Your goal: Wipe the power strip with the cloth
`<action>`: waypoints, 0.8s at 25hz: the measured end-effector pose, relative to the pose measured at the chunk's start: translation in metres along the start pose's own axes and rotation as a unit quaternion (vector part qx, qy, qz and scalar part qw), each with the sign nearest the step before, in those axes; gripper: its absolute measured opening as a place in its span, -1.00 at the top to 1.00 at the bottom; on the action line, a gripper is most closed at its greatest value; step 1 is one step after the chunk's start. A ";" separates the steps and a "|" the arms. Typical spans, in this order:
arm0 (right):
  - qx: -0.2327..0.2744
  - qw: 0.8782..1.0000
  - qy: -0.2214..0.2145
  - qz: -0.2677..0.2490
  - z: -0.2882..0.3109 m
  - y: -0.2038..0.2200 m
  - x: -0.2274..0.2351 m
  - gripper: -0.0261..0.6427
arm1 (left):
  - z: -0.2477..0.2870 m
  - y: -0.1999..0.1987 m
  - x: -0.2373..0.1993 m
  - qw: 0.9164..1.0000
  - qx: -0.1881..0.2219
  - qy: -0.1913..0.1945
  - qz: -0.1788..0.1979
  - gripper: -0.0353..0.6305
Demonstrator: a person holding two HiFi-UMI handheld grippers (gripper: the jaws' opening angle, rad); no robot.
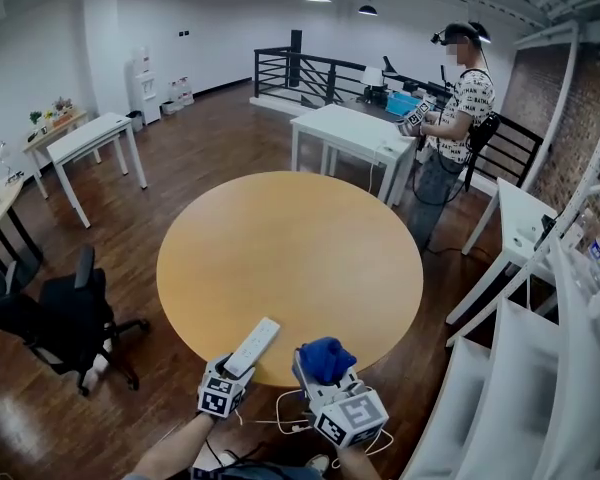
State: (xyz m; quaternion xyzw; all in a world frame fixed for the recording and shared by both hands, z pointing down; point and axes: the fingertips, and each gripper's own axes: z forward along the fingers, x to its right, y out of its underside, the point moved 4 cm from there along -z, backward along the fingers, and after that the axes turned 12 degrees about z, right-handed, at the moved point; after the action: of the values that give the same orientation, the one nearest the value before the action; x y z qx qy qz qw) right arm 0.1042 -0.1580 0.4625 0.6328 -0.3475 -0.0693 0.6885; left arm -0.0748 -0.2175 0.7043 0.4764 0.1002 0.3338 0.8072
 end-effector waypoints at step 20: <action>-0.005 1.000 -0.013 0.014 0.006 0.007 -0.010 0.76 | -0.045 -0.086 -0.028 0.991 0.134 -0.019 -0.001 0.42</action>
State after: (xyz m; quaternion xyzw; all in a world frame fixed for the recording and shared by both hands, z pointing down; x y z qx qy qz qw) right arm 0.0910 -0.1567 0.4649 0.6236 -0.3643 -0.0697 0.6881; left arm -0.0793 -0.2320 0.6041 0.5862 0.1292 0.3071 0.7385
